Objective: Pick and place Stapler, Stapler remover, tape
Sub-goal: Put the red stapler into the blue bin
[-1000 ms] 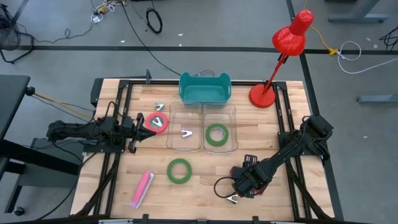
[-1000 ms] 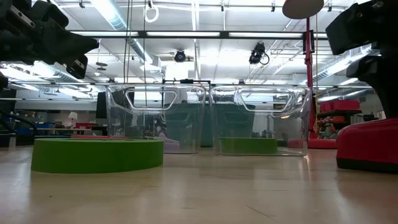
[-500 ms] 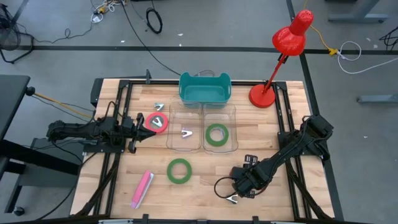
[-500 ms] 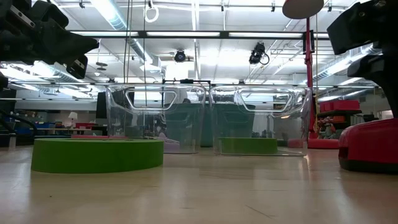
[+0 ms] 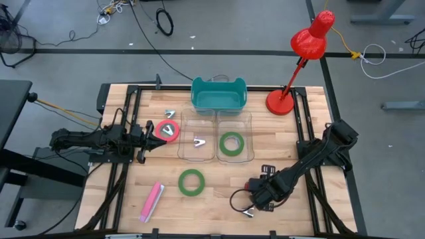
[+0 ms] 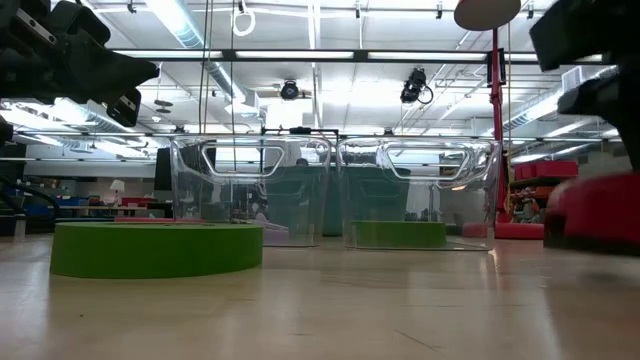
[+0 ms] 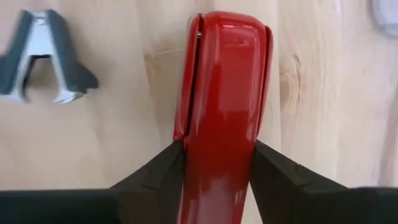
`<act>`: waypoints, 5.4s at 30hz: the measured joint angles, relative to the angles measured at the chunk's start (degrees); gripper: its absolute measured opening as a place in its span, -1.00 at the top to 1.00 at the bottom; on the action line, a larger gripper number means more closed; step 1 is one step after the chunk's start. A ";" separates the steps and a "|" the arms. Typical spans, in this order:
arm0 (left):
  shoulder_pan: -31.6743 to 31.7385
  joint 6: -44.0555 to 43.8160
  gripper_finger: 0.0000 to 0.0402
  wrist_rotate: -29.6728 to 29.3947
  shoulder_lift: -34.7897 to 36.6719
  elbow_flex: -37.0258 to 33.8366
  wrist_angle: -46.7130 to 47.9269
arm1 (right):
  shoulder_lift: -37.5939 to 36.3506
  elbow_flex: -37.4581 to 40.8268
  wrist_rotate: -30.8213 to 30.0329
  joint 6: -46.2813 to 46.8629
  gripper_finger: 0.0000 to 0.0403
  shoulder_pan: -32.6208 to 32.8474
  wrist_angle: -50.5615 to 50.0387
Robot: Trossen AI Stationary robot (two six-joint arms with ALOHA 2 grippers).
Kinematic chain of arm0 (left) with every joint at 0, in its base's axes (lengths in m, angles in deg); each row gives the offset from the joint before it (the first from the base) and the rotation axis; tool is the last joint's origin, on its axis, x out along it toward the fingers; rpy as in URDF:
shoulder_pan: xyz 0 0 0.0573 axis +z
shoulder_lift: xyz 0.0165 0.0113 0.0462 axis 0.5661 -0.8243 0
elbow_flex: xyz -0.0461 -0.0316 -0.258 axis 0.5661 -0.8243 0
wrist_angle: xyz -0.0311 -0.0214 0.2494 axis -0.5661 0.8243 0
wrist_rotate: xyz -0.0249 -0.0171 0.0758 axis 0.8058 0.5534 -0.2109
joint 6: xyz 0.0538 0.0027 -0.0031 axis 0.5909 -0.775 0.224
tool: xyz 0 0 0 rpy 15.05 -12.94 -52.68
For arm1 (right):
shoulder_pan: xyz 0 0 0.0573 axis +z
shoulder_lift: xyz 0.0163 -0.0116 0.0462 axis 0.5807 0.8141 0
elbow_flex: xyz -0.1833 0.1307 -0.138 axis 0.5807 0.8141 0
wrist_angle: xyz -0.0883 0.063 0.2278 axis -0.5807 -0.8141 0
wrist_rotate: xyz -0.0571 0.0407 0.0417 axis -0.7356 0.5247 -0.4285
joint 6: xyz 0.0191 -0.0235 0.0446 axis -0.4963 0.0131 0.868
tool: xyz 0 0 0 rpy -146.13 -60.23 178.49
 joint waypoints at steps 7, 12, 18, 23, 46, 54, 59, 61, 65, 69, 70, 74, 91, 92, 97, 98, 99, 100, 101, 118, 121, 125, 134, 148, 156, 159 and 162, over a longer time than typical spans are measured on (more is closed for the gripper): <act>0.00 0.00 0.99 -0.02 0.00 0.02 0.02 | -4.65 -4.30 -0.43 -4.60 0.22 -0.80 0.05; 0.02 0.00 0.99 0.00 -0.01 0.01 0.02 | -7.87 -10.22 -1.18 -7.54 0.40 -2.50 -0.31; 0.00 -0.02 0.99 0.00 0.00 0.00 0.02 | -9.43 -14.52 -2.19 -11.04 0.68 -4.03 -0.77; 0.01 0.00 0.99 0.00 -0.01 0.01 0.00 | -9.62 -14.63 -2.15 -12.43 0.82 -4.13 -1.01; 0.02 -0.01 0.99 0.00 -0.02 0.02 0.02 | -13.94 -2.30 2.90 -15.16 0.20 0.75 -3.37; 0.02 0.00 0.99 -0.01 0.00 0.01 0.02 | -14.58 1.88 3.07 -15.18 -0.34 1.07 -2.46; 0.00 0.00 0.99 -0.02 -0.02 0.00 0.02 | -14.58 4.09 3.98 -14.84 -0.54 0.96 0.13; 0.00 -0.02 0.99 -0.01 -0.02 0.02 0.02 | -14.58 4.95 4.56 -13.95 -0.59 0.98 1.26; 0.01 -0.02 0.99 -0.01 -0.01 0.02 0.01 | -13.57 5.60 4.53 -13.43 -0.62 0.66 2.84; 0.02 -0.01 0.99 -0.02 -0.01 0.01 0.01 | -11.27 5.61 4.48 -13.43 -0.62 0.04 4.10; 0.01 0.00 0.99 -0.02 0.00 0.02 0.00 | -10.65 5.61 4.49 -13.43 -0.62 -0.03 4.43; 0.01 0.00 0.99 -0.02 -0.01 0.01 0.02 | -8.26 5.61 4.38 -13.61 -0.63 -0.33 6.08; 0.02 -0.02 0.99 -0.01 -0.01 0.01 0.02 | -3.59 11.06 4.48 -12.93 -0.63 -0.66 11.65; 0.02 0.00 0.99 -0.02 -0.01 0.01 0.00 | -3.59 11.30 4.54 -12.91 -0.63 -0.66 11.75; 0.02 0.00 0.99 -0.01 -0.02 0.00 0.01 | -3.59 11.82 5.30 -12.55 -0.57 -0.66 11.82; 0.02 -0.02 0.99 -0.02 -0.02 0.02 0.01 | -3.59 11.82 5.49 -12.31 -0.53 -0.66 11.82; 0.01 -0.02 0.99 0.00 -0.02 0.02 0.00 | -3.59 11.82 5.70 -12.14 -0.49 -0.66 11.86; 0.02 0.01 0.99 -0.02 -0.02 0.00 0.02 | -3.59 11.82 5.99 -11.95 -0.44 -0.66 11.88; 0.02 -0.01 0.99 -0.01 -0.02 0.02 0.02 | -3.59 11.82 6.13 -11.90 -0.39 -0.66 11.88; 0.02 -0.02 0.99 -0.02 -0.01 0.01 0.02 | -3.72 11.80 7.08 -11.88 0.38 -0.63 11.69; 0.00 -0.03 0.99 0.00 -0.02 0.02 0.00 | -3.72 11.80 7.18 -11.90 0.38 -0.66 11.71; 0.00 -0.02 0.99 -0.02 -0.02 0.00 0.02 | -3.72 11.80 7.32 -11.90 0.37 -0.66 11.71; 0.01 -0.02 0.99 -0.01 -0.01 0.01 0.01 | -5.11 11.82 7.37 -12.01 0.37 -0.66 10.86; 0.01 -0.03 0.99 -0.01 -0.01 0.01 0.02 | -9.05 0.13 6.89 -13.83 0.37 -1.26 -1.02; 0.02 -0.04 0.99 0.00 -0.02 0.00 0.01 | -9.10 -11.31 5.48 -17.48 0.37 -4.12 -5.22; 0.00 0.00 0.99 -0.02 -0.02 0.00 0.00 | -9.10 -14.31 5.54 -18.44 0.37 -5.79 -5.05; 0.01 0.00 0.99 -0.01 -0.02 0.01 0.01 | -9.14 -16.12 5.50 -19.00 0.38 -7.39 -5.15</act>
